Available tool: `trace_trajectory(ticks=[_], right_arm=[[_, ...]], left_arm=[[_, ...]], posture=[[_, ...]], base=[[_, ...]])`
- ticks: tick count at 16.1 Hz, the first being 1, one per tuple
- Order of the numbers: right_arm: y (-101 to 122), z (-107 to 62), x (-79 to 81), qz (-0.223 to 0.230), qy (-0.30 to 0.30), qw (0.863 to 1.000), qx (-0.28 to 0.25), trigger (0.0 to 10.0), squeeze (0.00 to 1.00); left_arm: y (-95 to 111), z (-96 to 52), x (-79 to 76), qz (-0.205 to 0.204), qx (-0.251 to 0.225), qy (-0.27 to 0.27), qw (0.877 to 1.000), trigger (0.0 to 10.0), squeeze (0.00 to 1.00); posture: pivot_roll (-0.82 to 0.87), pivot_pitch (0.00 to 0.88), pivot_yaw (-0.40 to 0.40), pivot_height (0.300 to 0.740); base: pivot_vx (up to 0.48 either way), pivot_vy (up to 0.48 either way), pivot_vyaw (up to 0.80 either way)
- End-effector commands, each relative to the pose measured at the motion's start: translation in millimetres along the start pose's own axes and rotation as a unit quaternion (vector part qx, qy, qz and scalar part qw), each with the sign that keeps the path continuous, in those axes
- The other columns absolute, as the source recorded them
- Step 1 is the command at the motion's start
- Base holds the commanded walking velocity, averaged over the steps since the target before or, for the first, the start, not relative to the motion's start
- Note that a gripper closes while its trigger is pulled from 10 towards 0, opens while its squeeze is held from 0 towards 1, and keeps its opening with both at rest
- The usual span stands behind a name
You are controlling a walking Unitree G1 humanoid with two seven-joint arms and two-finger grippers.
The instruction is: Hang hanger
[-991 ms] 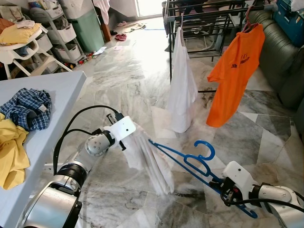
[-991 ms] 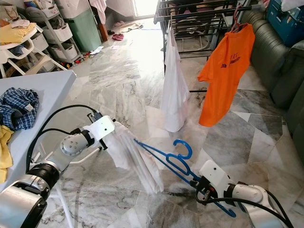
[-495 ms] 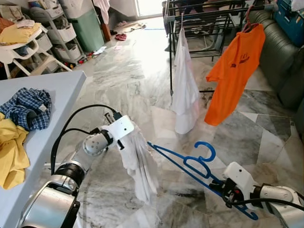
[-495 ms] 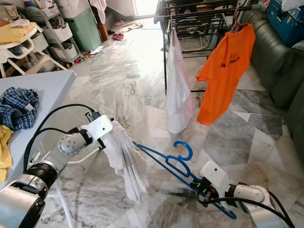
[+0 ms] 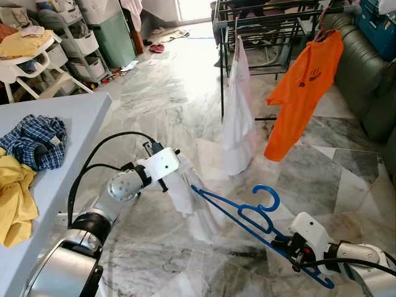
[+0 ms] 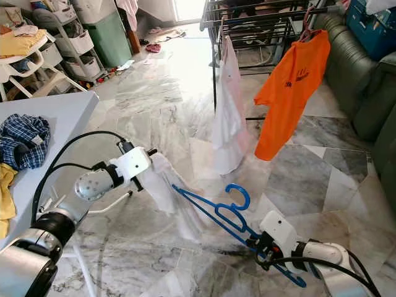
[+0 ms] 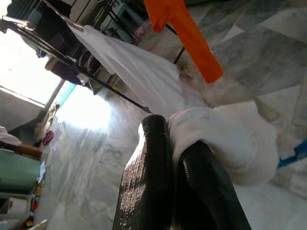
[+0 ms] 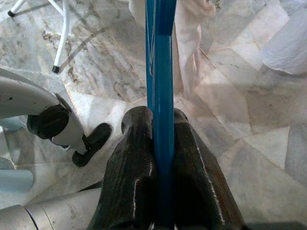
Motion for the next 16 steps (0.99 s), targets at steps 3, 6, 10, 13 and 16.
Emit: trace_trajectory(ticks=[3,6,10,13,16], right_arm=[[7,2.0,0.9,-0.008,0.010,1.000,-0.014,10.0,0.00],[20,-3.9,18.1,-0.004,0.075,0.996,-0.052,10.0,0.00],[27,-16.5,28.0,0.014,0.110,0.990,-0.086,10.0,0.00],[13,-17.5,10.3,0.008,0.051,0.998,-0.045,10.0,0.00],[3,-10.9,-3.6,0.002,-0.011,1.000,-0.007,10.0,0.00]], left_arm=[[-13,-14.3,18.0,0.007,0.025,0.034,0.999,10.0,0.00],[-13,-13.6,26.5,0.007,0.034,0.065,0.997,10.0,0.00],[-8,-9.1,26.1,0.011,0.028,0.068,0.997,10.0,0.00],[-9,-9.6,28.4,0.016,0.032,0.070,0.997,10.0,0.00],[-11,-11.6,30.6,0.019,0.038,0.073,0.996,10.0,0.00]], posture=[[-0.18,0.052,0.159,0.740],[-0.18,0.054,0.160,0.740],[-0.19,0.058,0.163,0.740],[-0.18,0.061,0.167,0.740],[-0.18,0.063,0.169,0.740]], base=[[0.000,0.000,0.00],[0.000,0.000,0.00],[0.000,0.000,0.00],[0.000,0.000,0.00],[0.000,0.000,0.00]])
Point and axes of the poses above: a point about 5 cm out from each wrist's last joint towards the gripper, its own z axis pointing out of the wrist towards the gripper, its own y axis along the axis of the wrist's last joint, x = y × z, the point moved 2 cm from there along z, pointing out of the wrist towards the gripper, and after that the axes turned 6 degrees about -z, right-handed, at the moved point
